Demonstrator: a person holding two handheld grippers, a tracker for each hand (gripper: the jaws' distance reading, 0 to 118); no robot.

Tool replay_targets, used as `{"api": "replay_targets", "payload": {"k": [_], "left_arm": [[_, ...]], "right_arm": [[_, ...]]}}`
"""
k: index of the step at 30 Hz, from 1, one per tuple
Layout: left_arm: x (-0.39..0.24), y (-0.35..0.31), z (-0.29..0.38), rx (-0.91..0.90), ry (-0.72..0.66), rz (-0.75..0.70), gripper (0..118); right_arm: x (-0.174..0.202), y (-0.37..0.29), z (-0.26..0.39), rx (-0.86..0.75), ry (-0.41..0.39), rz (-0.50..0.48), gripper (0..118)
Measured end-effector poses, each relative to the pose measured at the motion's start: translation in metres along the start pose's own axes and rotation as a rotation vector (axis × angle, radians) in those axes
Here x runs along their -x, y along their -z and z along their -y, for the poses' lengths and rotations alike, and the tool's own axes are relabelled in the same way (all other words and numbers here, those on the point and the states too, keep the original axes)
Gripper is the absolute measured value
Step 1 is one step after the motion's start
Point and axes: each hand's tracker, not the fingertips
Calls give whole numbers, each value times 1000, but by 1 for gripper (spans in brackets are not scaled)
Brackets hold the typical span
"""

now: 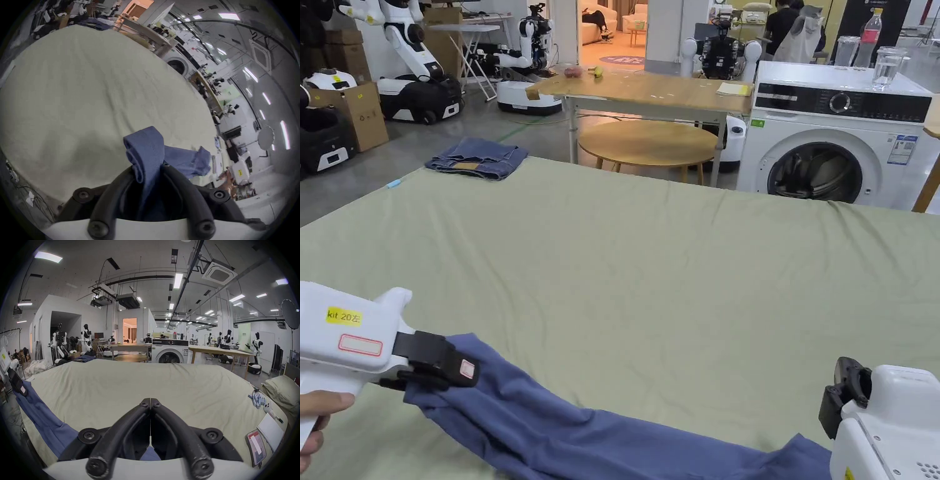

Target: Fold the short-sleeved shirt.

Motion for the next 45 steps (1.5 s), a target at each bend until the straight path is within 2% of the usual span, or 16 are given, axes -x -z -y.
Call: {"api": "replay_targets", "payload": {"k": [6, 11, 17, 22, 24, 28, 31, 34, 35, 36, 37, 38, 41, 45], "left_arm": [[-53, 35, 5, 82, 50, 156, 7], [-89, 96, 17, 167, 73, 165, 7], [-102, 186, 35, 313, 71, 63, 7], [-100, 227, 47, 346, 67, -58, 7], [-104, 226, 49, 328, 55, -51, 14], [-109, 215, 48, 305, 32, 8, 47], [-115, 198, 47, 276, 49, 25, 50], [-114, 174, 41, 244, 56, 86, 49], [-112, 166, 39, 227, 48, 92, 45], [-111, 156, 37, 194, 40, 111, 35], [-108, 148, 35, 170, 46, 131, 18], [-106, 143, 33, 146, 58, 138, 13], [-98, 135, 30, 101, 73, 58, 9], [-93, 153, 40, 149, 135, -91, 6]], "right_arm": [[-4, -4, 0, -3, 2, 8, 0], [-7, -8, 2, 3, 4, 17, 0], [-13, -12, 8, 20, 0, 32, 0], [-17, -14, 10, 30, 3, 46, 0], [-18, -14, 9, 31, 2, 47, 0], [-18, -14, 9, 29, 2, 47, 0], [-17, -15, 8, 29, 0, 41, 0], [-17, -17, 7, 26, -1, 37, 0], [-17, -18, 7, 25, -2, 37, 0], [-17, -18, 7, 25, -2, 37, 0], [-18, -19, 7, 24, 0, 38, 0], [-18, -19, 7, 24, 2, 38, 0], [-20, -20, 7, 27, 15, 37, 0], [-22, -20, 9, 32, 15, 38, 0]]}}
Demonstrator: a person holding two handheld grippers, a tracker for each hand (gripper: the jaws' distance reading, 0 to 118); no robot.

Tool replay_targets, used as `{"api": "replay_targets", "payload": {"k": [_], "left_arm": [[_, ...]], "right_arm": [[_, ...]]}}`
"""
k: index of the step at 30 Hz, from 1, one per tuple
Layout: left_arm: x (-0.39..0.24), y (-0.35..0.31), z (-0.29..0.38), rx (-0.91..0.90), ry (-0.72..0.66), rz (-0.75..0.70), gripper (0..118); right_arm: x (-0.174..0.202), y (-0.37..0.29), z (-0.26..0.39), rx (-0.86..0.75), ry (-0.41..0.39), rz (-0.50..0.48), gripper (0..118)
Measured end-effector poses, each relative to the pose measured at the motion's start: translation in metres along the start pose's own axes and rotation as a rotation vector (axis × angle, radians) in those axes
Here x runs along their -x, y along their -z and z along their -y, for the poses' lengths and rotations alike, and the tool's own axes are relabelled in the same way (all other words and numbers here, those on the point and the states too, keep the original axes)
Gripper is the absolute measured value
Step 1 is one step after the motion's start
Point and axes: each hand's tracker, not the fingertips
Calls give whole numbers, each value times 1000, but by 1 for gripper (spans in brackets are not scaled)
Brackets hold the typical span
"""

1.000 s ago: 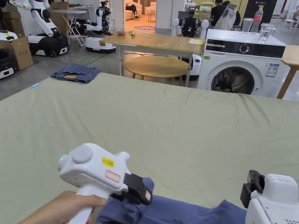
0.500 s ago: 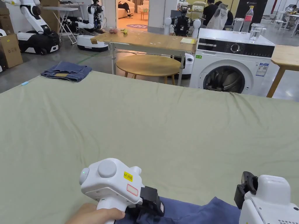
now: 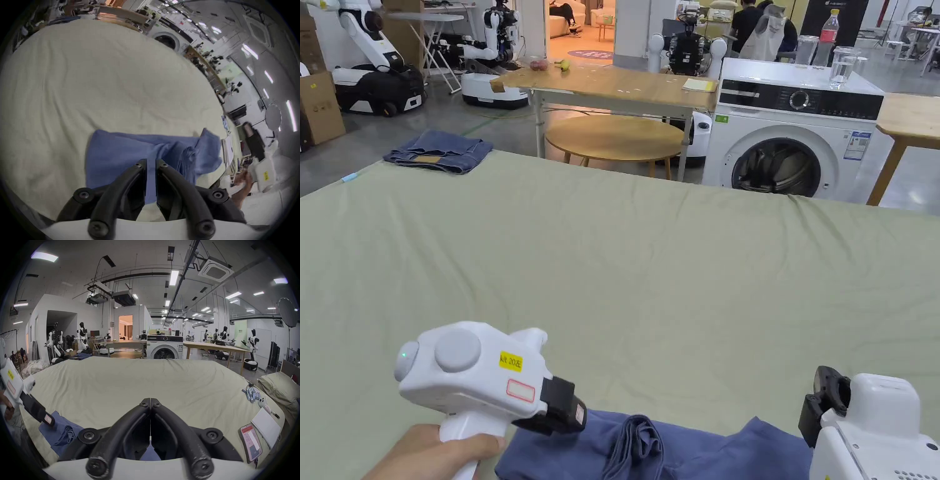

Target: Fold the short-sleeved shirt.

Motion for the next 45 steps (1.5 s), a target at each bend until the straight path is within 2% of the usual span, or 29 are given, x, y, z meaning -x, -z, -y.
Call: {"api": "replay_targets", "payload": {"k": [6, 10, 14, 17, 23, 26, 31, 35, 36, 38, 40, 42, 45], "left_arm": [[-21, 42, 19, 134, 40, 165, 5], [-33, 65, 25, 108, -9, 367, 5], [-36, 97, 27, 138, 0, 257, 2], [-32, 108, 31, 119, -37, 305, 0], [-43, 103, 31, 102, 22, 253, 0], [-45, 81, 25, 93, 32, 259, 0], [-22, 14, 5, -71, 27, 278, 0], [20, -24, -3, -105, 7, 197, 0], [34, -31, -3, -104, -11, 173, 4], [57, -38, -2, -93, -41, 151, 41], [72, -39, 5, -73, -53, 143, 72], [87, -34, 9, -59, -62, 142, 74], [104, -12, 16, -1, -110, 220, 74]], "right_arm": [[-1, 0, 3, 9, -3, 3, 0], [-2, -2, 4, 10, -8, 5, 0], [-5, -2, 5, 12, 0, 3, 0], [-6, -4, 4, 10, -1, 3, 0], [-7, -6, 3, -6, -6, 17, 0], [-7, -7, 3, -20, 2, 25, 0], [-4, -3, -3, -26, 7, 20, 0], [1, -2, -5, -31, 2, 6, 0], [3, -2, -6, -32, 1, 3, 0], [5, 0, -6, -32, 0, -5, 0], [8, 0, -6, -29, -3, -12, 0], [11, 2, -5, -26, -5, -18, 0], [14, 2, -2, -20, -6, -26, 0]]}}
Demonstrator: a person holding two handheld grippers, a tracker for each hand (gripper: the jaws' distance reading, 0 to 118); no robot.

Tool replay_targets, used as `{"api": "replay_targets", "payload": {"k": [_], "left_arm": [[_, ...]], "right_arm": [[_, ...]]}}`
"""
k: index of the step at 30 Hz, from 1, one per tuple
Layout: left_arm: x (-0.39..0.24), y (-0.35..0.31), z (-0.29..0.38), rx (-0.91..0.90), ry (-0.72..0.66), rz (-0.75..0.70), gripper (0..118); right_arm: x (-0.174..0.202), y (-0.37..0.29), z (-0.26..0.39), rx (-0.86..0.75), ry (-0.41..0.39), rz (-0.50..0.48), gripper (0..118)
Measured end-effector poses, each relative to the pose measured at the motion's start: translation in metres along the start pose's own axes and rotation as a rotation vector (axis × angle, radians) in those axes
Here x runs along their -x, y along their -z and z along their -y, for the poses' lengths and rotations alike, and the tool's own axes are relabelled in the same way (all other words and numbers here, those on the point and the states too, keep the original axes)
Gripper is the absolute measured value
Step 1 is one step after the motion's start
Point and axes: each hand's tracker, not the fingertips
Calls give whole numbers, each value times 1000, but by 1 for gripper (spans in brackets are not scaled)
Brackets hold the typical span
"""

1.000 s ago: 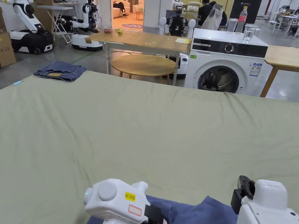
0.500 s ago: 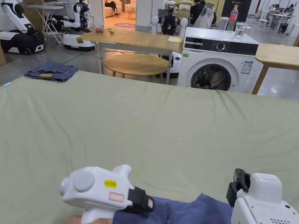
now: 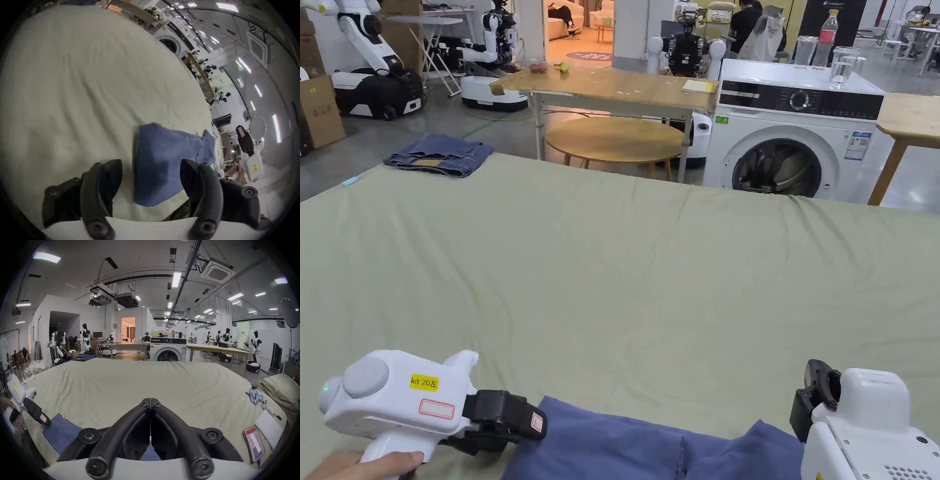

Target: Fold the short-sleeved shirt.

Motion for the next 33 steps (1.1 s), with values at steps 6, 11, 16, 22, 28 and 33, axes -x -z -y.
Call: {"api": "replay_targets", "payload": {"k": [6, 11, 16, 22, 28, 33], "left_arm": [[28, 25, 3, -21, -11, 260, 62], [52, 47, 7, -17, -56, 256, 21], [43, 41, 14, -78, -73, 273, 11], [12, 6, 18, -134, -19, 255, 8], [-9, -51, 3, -193, 5, 189, 8], [-34, -98, 0, -254, 30, 21, 9]], "right_arm": [[2, 1, 3, 13, 2, -3, 0], [1, 0, 3, 16, 7, 1, 0], [-2, 0, 5, 26, 3, 6, 0], [-6, 0, 5, 28, -2, 12, 0], [-7, 2, 2, 21, -2, 6, 0], [-5, 4, -1, 15, -7, -10, 0]]}}
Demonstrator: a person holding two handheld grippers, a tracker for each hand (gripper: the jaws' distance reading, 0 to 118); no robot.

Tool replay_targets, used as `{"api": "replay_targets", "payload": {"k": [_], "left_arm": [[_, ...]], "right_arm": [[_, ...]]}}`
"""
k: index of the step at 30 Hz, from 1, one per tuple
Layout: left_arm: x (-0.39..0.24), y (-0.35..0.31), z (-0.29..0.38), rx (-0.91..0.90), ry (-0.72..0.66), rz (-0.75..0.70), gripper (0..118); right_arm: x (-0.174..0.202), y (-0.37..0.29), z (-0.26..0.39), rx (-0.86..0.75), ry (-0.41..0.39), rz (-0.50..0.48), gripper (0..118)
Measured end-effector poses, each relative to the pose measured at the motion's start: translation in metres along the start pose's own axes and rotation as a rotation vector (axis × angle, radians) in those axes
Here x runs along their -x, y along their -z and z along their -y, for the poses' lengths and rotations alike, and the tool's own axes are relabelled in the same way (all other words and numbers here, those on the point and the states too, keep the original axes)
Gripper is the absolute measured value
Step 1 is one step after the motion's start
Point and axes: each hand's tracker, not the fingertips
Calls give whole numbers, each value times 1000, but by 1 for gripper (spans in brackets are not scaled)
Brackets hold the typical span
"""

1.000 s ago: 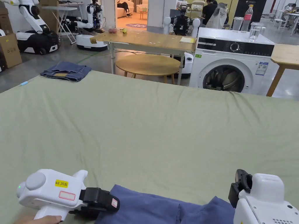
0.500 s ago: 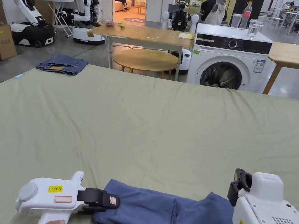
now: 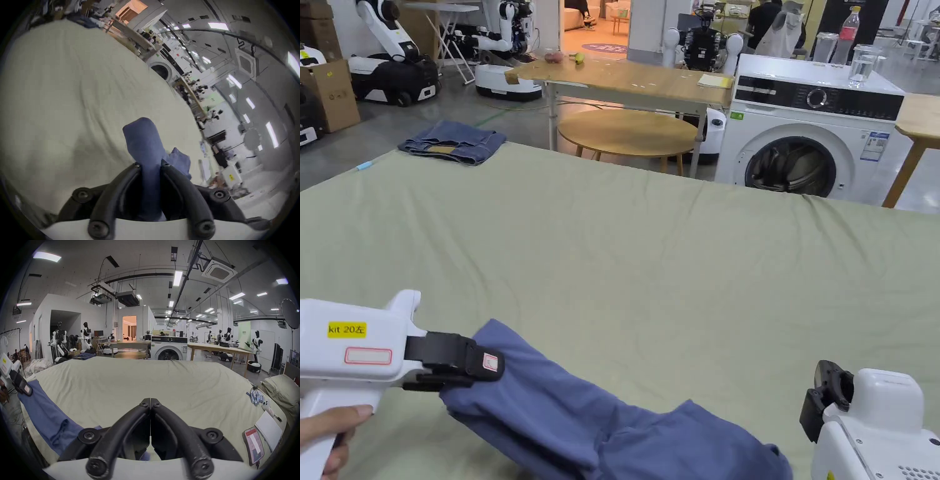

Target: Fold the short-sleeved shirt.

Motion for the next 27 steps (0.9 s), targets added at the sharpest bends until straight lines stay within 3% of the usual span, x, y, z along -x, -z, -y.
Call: {"api": "replay_targets", "payload": {"k": [4, 10, 18, 27], "left_arm": [[-27, -13, -13, 22, 134, -159, 8], [-73, 10, -13, 114, 243, -249, 9], [-146, 64, 2, 226, 391, -236, 9], [-200, 184, 46, 397, 412, -193, 9]], "right_arm": [[2, 1, -1, -4, -6, -10, 0], [1, -1, 1, -1, 0, -8, 0], [-7, -6, 3, 5, 2, 7, 0], [-16, -13, 6, 6, 20, 27, 0]]}}
